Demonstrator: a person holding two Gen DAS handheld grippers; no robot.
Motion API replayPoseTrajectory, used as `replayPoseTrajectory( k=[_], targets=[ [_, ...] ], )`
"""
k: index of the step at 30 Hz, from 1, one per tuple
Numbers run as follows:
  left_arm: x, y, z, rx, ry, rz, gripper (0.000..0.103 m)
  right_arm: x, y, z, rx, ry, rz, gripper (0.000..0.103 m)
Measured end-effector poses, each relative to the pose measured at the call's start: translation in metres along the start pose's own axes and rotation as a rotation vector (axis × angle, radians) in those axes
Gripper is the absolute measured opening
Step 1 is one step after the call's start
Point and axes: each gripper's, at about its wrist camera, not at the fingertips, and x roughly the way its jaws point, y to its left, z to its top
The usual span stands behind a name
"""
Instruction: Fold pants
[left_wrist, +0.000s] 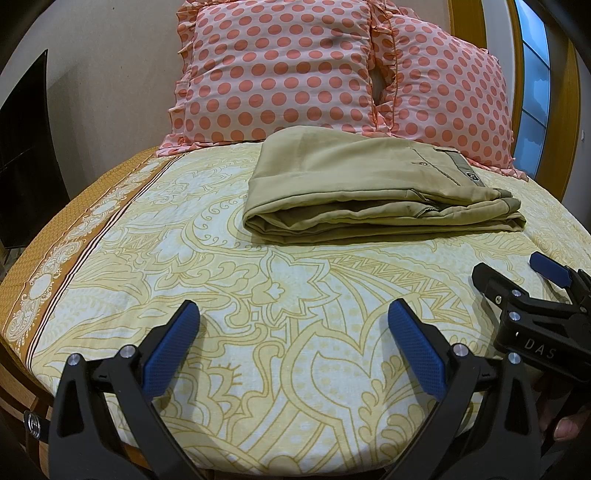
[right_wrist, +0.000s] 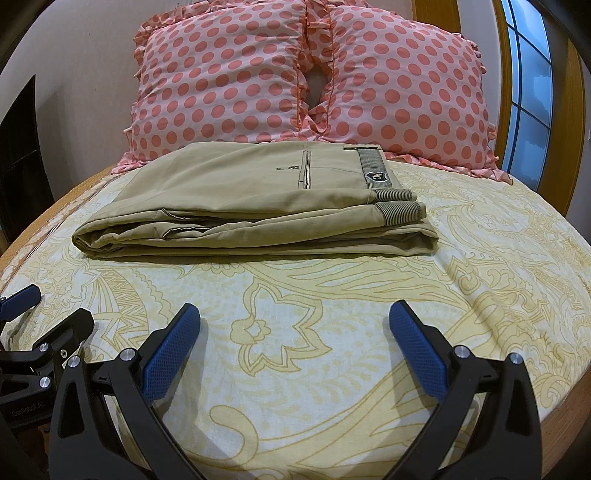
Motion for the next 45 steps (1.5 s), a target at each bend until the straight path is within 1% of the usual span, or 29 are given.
replayPoseTrajectory(
  k=[19, 27, 45],
  targets=[
    [0.0006, -0.0001, -0.0006, 0.0, 0.0, 0.0, 0.101, 0.0003, -0.0001, -0.0001, 0.001, -0.001, 0.0, 0.102],
    [0.0035, 0.0, 0.0015, 0.0, 0.022, 0.0, 0.101, 0.0004, -0.0001, -0.0003, 0.001, -0.001, 0.0, 0.102],
    [0.0038, 0.001, 0.002, 0.0, 0.021, 0.0, 0.101, 0.0005, 0.0001, -0.0003, 0.001, -0.001, 0.0, 0.102]
  ],
)
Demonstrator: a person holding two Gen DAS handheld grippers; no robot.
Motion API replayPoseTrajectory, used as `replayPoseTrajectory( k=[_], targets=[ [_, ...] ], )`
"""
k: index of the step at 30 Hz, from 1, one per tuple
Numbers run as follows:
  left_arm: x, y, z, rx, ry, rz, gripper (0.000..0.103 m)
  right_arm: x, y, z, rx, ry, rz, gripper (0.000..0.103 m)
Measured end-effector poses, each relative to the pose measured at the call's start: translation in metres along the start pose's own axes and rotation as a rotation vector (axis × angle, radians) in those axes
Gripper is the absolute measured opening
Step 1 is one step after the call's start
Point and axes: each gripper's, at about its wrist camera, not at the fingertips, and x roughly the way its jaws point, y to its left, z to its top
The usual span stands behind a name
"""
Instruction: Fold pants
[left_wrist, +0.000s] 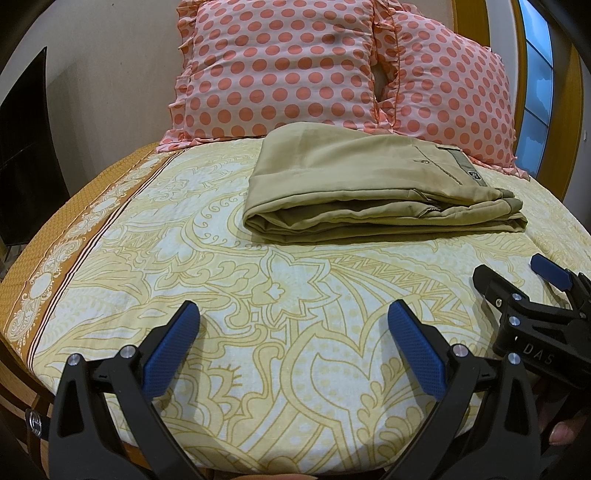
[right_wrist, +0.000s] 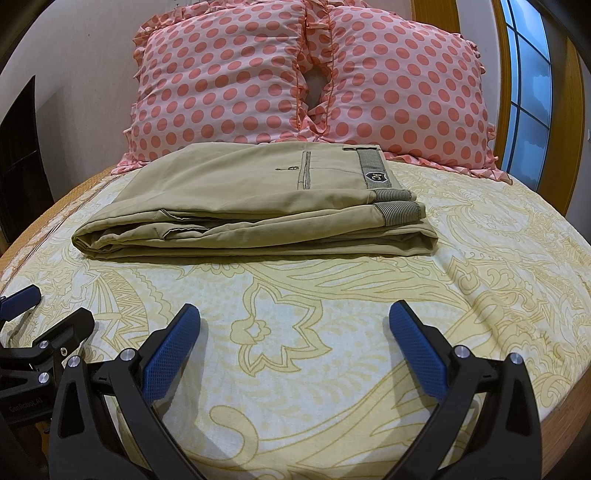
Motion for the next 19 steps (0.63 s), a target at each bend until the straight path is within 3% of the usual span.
replayPoseTrajectory(
  k=[19],
  targets=[
    [0.0021, 0.0003, 0.0014, -0.006, 0.005, 0.006, 0.101, 0.0003, -0.0004, -0.0001, 0.0, 0.0, 0.0, 0.102]
  ],
)
